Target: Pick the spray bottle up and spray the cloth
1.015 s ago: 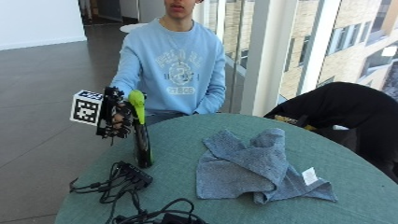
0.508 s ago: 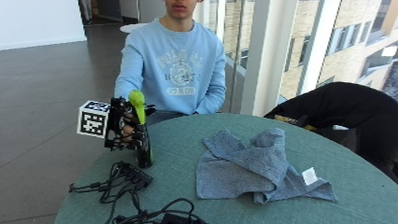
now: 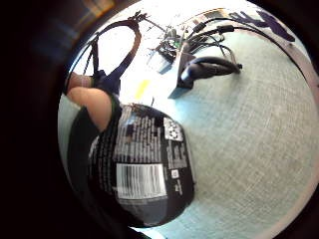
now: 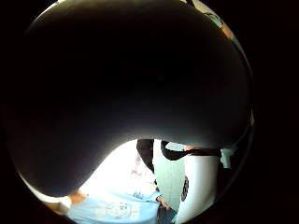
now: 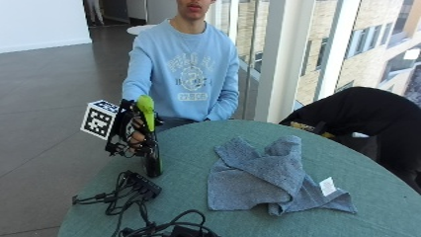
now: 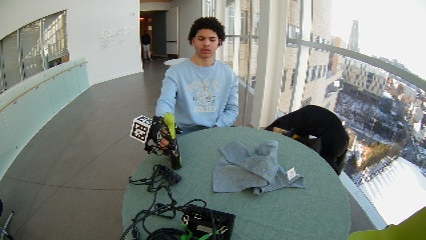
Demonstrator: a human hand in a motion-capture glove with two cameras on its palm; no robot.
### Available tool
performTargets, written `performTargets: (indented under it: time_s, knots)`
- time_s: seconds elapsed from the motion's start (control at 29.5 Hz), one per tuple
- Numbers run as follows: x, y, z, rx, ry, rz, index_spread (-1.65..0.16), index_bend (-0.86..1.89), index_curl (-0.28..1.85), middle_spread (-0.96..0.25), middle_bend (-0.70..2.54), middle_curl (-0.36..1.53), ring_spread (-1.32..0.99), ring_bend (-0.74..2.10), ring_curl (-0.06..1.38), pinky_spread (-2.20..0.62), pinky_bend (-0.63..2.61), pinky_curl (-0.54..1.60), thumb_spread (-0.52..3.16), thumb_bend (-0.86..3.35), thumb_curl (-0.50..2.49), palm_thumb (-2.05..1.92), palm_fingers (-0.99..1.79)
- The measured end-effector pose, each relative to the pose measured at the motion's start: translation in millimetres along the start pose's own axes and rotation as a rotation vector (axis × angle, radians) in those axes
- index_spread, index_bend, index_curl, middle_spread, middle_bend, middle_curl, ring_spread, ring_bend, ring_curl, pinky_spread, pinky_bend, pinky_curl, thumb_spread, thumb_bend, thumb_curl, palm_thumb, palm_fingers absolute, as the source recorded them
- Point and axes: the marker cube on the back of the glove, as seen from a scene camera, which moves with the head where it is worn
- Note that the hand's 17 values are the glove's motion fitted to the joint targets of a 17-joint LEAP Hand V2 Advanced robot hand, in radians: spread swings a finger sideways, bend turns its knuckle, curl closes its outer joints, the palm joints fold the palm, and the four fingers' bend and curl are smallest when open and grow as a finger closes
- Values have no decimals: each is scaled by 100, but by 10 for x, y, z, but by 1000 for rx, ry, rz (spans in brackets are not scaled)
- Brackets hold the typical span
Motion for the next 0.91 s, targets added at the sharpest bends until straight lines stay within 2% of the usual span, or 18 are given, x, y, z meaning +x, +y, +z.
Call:
performTargets:
  time_s: [0.17, 0.34, 0.54, 0.91]
  knots:
    - [-122, 48, 46, -64, 50, -48, -27, 14, 37, -9, 32, 43, -9, 38, 37, 5, 22, 34, 102, -1, 41, 89, 115]
    - [-409, 7, 183, -265, 160, -79, -26, 13, 37, -10, 34, 44, -10, 40, 38, 1, 25, 35, 97, -1, 43, 92, 119]
    - [-706, -186, 449, -566, 234, 60, -26, 14, 38, -10, 35, 45, -10, 42, 39, -3, 28, 37, 92, -2, 47, 92, 119]
    - [-974, -325, 920, -812, 396, 151, -26, 15, 39, -10, 38, 46, -10, 43, 40, -6, 28, 38, 89, -2, 50, 92, 117]
